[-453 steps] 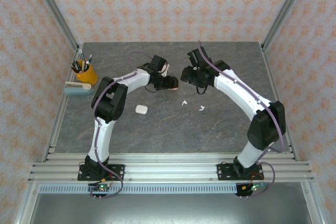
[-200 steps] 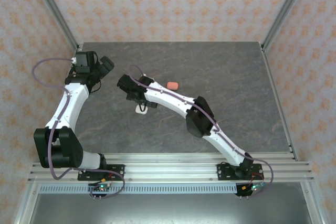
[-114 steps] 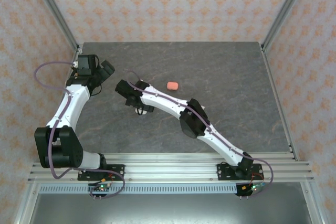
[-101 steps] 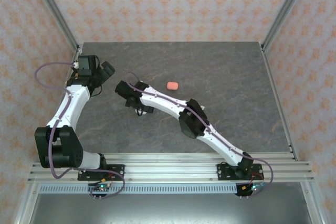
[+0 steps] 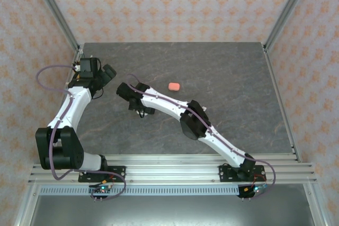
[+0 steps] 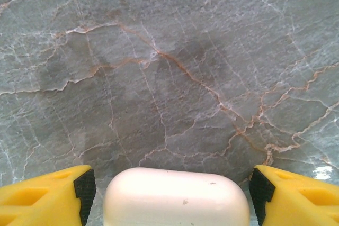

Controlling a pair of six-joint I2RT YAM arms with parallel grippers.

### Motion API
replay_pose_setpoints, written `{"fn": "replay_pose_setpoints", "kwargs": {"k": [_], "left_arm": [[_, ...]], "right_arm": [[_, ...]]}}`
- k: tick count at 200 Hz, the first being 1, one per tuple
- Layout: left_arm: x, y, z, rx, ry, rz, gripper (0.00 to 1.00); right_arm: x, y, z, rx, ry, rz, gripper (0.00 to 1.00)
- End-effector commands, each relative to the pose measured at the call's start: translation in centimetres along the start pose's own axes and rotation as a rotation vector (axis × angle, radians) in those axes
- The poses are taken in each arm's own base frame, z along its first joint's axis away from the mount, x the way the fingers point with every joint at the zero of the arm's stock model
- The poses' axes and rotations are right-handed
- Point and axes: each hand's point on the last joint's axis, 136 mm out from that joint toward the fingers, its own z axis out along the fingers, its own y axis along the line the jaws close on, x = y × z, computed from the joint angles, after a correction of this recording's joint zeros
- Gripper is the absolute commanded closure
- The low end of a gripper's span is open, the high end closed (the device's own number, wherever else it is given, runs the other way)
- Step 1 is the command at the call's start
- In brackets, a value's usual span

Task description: Insert wireless bluetooth earbuds into charging case

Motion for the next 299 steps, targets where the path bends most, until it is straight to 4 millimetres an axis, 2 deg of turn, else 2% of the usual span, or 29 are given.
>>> {"fn": "replay_pose_setpoints", "kwargs": {"k": [1,32,61,88,124,172,198,220,251,268,280,299], "left_arm": [[-0.8,0.2,-0.4,0.005,-0.037,-0.037,0.0],[-0.7,0.2,-0.2,0.008,-0.029,-0.04,0.0],[-0.5,0.1,-0.1,0.014,-0.023,-0.045,0.0],[-0.3,0.0,0.0,0.025,-0.014,-0.045,0.0],[0.7,-1.1,-0.1,0.093,0.018,-0.039,0.0],[3.6,-4.7,-1.5,0.211,0.059,0.062,0.0],[5.4,-5.6,-2.5,0.243,0.074,0.115,0.0],[5.9,-4.9,-3.6,0.247,0.045,0.113,0.0],[5.1,-2.6,-5.2,0.201,-0.047,0.04,0.0],[4.9,-2.4,-6.1,0.206,-0.067,0.056,0.0],[4.7,-2.4,-6.5,0.205,-0.071,0.072,0.0],[4.9,-2.8,-6.8,0.222,-0.056,0.11,0.0]], "right_arm": [[1.9,-0.6,-0.3,0.024,0.065,-0.043,0.22],[2.2,-1.2,-0.6,0.038,0.07,-0.053,0.25],[2.3,-1.9,-1.2,0.051,0.068,-0.055,0.36],[1.7,-2.9,-2.3,0.069,0.032,-0.058,0.45],[0.6,-4.7,-3.8,0.099,-0.008,-0.086,0.5],[0.0,-8.4,-4.6,0.124,-0.006,-0.127,0.51],[0.2,-10.3,-4.8,0.125,0.008,-0.148,0.51],[0.6,-11.3,-4.7,0.113,0.032,-0.161,0.51],[1.2,-11.7,-4.3,0.098,0.067,-0.182,0.5],[1.3,-11.7,-4.2,0.102,0.073,-0.189,0.48],[1.3,-11.6,-4.1,0.095,0.076,-0.189,0.44],[1.2,-11.1,-4.1,0.071,0.073,-0.214,0.32]]}}
